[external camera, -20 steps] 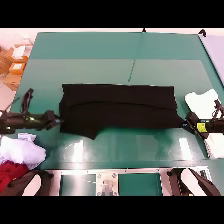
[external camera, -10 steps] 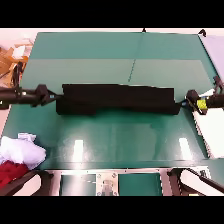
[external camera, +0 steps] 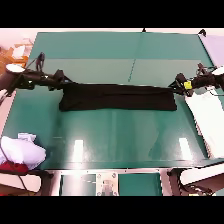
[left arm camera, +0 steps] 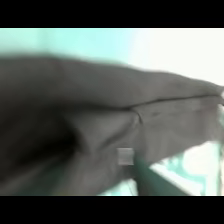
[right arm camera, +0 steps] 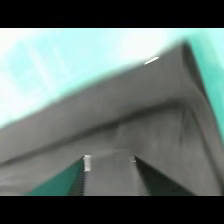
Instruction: Fold the shirts.
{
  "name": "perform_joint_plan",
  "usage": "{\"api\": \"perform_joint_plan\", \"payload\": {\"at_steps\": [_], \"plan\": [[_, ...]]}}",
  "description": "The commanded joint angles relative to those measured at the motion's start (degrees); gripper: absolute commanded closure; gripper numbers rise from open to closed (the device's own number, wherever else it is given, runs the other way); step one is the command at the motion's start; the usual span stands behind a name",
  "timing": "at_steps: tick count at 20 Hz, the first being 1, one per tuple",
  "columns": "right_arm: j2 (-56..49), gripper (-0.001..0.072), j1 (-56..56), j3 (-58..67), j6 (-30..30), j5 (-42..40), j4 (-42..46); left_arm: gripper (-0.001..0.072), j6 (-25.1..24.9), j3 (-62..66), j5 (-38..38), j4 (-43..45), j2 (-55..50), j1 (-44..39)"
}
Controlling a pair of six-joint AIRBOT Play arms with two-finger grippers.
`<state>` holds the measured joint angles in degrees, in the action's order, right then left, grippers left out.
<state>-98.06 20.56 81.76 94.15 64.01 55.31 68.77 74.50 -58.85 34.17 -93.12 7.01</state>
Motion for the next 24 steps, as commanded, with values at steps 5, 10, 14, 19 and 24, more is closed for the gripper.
{"api": "perform_joint_plan", "payload": {"at_steps": [5,10,14,19,24], "plan": [[-6.3,0.0178,7.3,11.9,-8.3,8.7,3.4,0.0212,0.3,9.0,0.1,-0.2,-4.4,4.5],[-9.8,0.0172,10.0,9.0,-17.3,18.4,3.9,0.0215,0.7,11.1,-8.7,-0.3,-4.5,6.3],[-14.0,0.0172,7.8,7.6,-20.2,17.8,2.1,0.0683,0.4,11.2,-10.3,-0.4,-4.5,5.9],[-16.8,0.0465,4.7,7.7,-23.6,15.8,-1.4,0.0682,0.2,11.1,-10.7,-0.5,-4.5,3.7],[-15.5,0.0696,4.3,11.5,-23.6,20.4,-2.0,0.0683,-0.3,11.1,-5.7,-0.3,-4.5,-7.6]]}}
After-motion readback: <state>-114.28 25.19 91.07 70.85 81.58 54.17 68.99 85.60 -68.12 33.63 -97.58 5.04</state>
